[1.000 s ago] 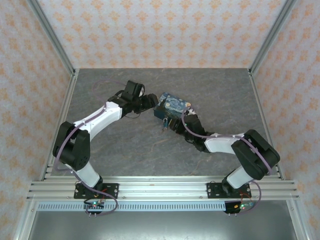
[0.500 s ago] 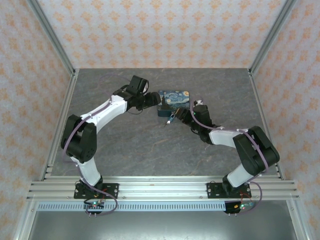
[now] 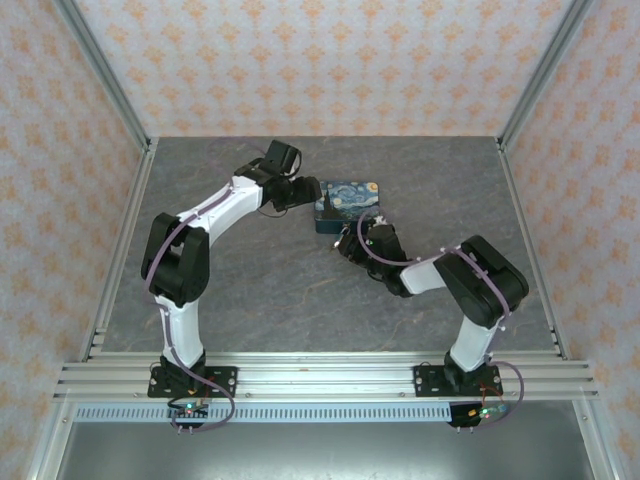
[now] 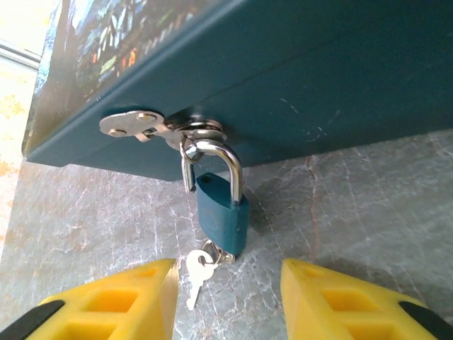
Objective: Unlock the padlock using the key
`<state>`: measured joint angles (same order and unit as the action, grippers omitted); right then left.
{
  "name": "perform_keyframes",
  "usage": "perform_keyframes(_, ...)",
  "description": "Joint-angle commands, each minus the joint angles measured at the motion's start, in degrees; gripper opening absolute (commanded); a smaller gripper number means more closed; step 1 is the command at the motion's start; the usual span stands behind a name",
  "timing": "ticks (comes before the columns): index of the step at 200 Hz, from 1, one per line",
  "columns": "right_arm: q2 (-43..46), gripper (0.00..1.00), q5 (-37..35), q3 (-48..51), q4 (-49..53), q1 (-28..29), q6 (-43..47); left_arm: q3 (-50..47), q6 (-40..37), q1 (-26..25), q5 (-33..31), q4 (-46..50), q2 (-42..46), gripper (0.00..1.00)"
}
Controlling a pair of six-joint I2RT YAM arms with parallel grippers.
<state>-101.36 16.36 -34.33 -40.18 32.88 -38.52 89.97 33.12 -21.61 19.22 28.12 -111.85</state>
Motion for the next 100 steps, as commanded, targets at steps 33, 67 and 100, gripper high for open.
perform_keyframes(33,-4.7,0.41,-2.4,-2.2,-2.8,1.0,0.1,2.5,0.9,1.0,1.0,0.3,-1.6,0.71)
perform_keyframes(67,-6.1,0.39,-2.0,-3.1,-2.9,1.1,0.5,3.3,1.3,1.3,1.5,-0.1,-2.2,0.71)
perform_keyframes(100,-6.7,0.37,-1.7,-3.2,-2.9,1.3,0.9,3.9,1.6,1.5,1.8,-0.2,-2.8,0.71)
